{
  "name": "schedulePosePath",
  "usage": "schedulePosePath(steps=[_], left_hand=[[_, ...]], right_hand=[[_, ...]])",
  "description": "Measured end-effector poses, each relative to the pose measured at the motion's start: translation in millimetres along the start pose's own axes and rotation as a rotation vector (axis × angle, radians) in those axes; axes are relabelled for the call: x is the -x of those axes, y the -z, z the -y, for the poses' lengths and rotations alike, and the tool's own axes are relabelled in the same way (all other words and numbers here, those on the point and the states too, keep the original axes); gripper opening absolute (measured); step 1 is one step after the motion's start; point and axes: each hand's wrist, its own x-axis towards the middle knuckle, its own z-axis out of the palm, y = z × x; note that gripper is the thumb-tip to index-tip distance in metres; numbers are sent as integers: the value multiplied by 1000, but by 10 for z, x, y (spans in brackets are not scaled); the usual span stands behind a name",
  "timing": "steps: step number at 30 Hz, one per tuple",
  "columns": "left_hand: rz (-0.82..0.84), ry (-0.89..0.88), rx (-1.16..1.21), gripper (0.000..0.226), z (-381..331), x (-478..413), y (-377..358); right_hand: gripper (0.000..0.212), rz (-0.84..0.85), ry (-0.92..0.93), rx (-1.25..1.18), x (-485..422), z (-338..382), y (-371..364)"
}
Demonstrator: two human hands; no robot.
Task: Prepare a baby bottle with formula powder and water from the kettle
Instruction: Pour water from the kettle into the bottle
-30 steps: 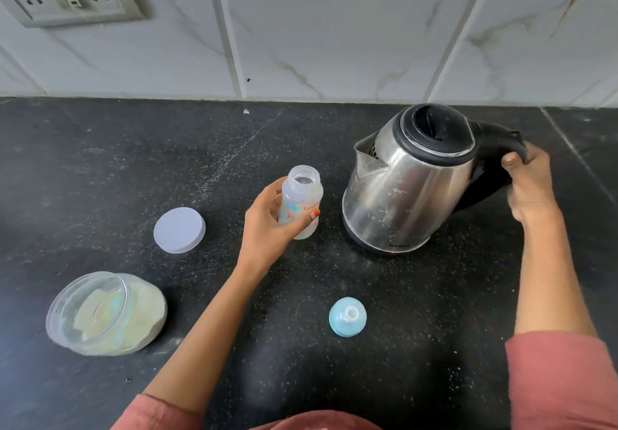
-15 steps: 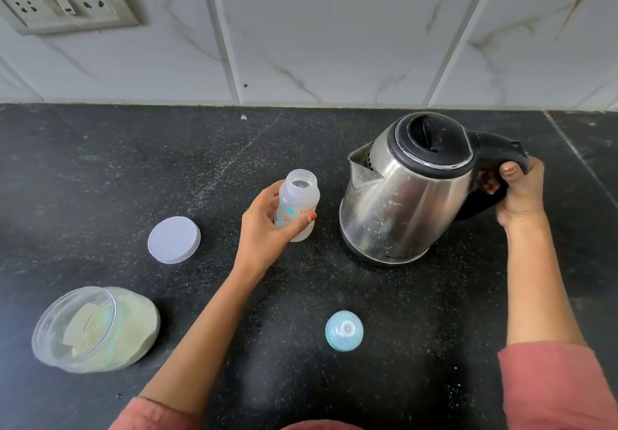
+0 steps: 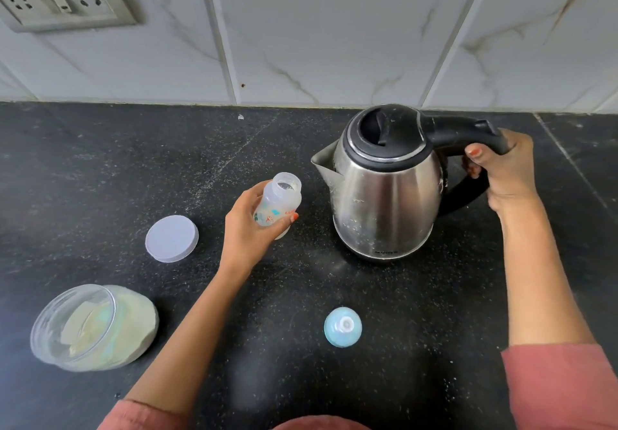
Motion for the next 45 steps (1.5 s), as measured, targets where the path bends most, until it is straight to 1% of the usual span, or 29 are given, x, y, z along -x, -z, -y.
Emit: schedulePosePath(steps=[10, 16, 23, 27, 28, 30, 31, 34, 36, 39, 43, 45], left_hand=[[-39, -13, -24, 56, 73, 14, 166], [-60, -18, -90, 58, 87, 22, 262], [-89, -32, -129, 60, 157, 15, 331], [-87, -39, -138, 60, 169, 27, 379], [-86, -36, -140, 59, 169, 30, 389], [-86, -34, -141, 59, 173, 37, 406], [-87, -34, -141, 60, 180, 38, 410], [-94, -33, -140, 60, 218, 40, 420], [-95, -30, -139, 60, 240, 44, 421], [-94, -31, -134, 60, 252, 56, 423], [-91, -37, -145, 60, 261, 65, 432], [-90, -36, -146, 60, 268, 64, 432]], right_hand=[[28, 123, 21, 133, -102, 295, -315], [31, 194, 23, 161, -143, 405, -487], [33, 249, 18, 250, -198, 496, -653], [23, 256, 45, 330, -229, 528, -745], [24, 254, 45, 343, -235, 534, -766], [43, 271, 56, 339, -237, 549, -785], [45, 284, 57, 333, -229, 568, -805], [22, 336, 63, 332, -217, 610, -863], [23, 344, 88, 348, -215, 624, -889], [30, 336, 91, 365, -209, 638, -917], [17, 322, 63, 352, -197, 655, -951], [18, 307, 61, 362, -206, 630, -951]])
